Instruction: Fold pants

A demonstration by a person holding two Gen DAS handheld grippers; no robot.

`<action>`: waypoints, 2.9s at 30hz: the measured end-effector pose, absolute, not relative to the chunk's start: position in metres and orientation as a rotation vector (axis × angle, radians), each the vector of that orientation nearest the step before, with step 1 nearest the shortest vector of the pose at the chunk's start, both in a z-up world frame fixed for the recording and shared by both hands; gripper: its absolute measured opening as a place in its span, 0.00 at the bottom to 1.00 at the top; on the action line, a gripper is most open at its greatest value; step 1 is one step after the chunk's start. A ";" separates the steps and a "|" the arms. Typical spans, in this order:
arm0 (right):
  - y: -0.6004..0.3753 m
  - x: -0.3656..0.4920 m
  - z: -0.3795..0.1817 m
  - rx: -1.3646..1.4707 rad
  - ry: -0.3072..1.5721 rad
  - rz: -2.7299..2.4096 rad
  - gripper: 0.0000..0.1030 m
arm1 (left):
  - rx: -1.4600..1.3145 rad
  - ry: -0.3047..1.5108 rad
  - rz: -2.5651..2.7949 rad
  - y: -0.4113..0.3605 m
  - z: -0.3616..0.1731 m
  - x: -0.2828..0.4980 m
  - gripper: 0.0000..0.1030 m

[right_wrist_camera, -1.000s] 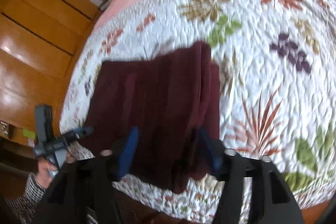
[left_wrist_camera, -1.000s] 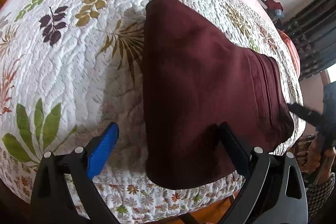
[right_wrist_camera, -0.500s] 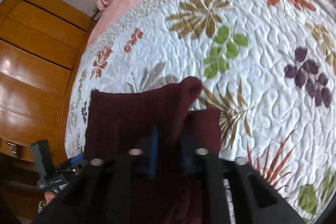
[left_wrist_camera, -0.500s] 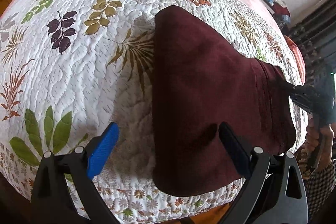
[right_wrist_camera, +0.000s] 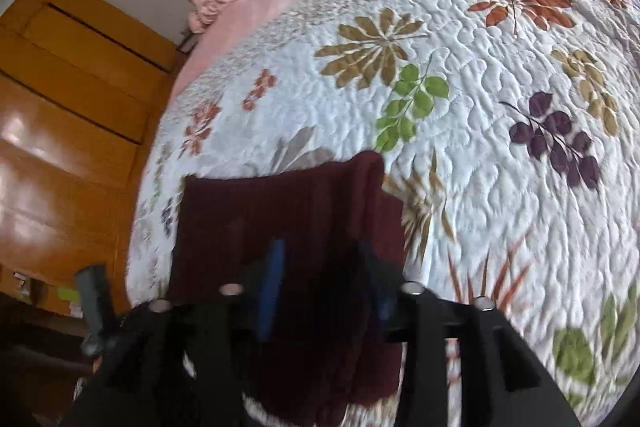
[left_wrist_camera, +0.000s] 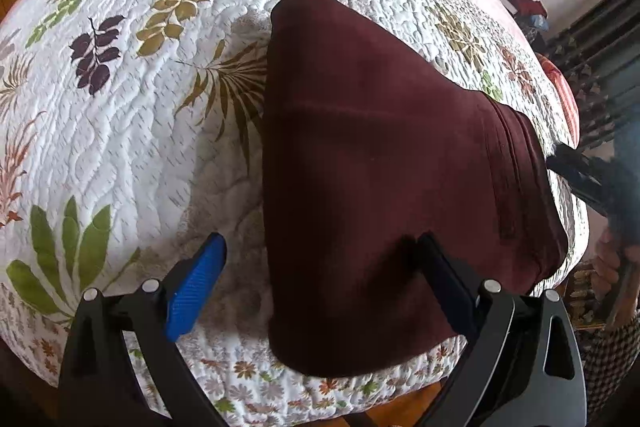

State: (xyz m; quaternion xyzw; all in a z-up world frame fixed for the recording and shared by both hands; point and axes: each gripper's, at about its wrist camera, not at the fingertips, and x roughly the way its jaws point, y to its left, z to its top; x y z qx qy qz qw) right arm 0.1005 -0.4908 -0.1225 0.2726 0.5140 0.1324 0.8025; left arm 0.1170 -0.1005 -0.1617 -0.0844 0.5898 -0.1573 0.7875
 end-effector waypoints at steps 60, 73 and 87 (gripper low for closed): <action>-0.455 0.019 -0.111 0.461 1.123 0.300 0.37 | -0.116 1.213 -0.358 -0.123 -0.152 0.104 0.97; -0.437 0.027 -0.124 0.403 1.178 0.255 0.38 | -0.082 1.112 -0.390 -0.140 -0.121 0.095 0.97; -0.484 0.043 -0.107 0.522 1.086 0.262 0.70 | -0.008 1.054 -0.373 -0.149 -0.109 0.101 0.97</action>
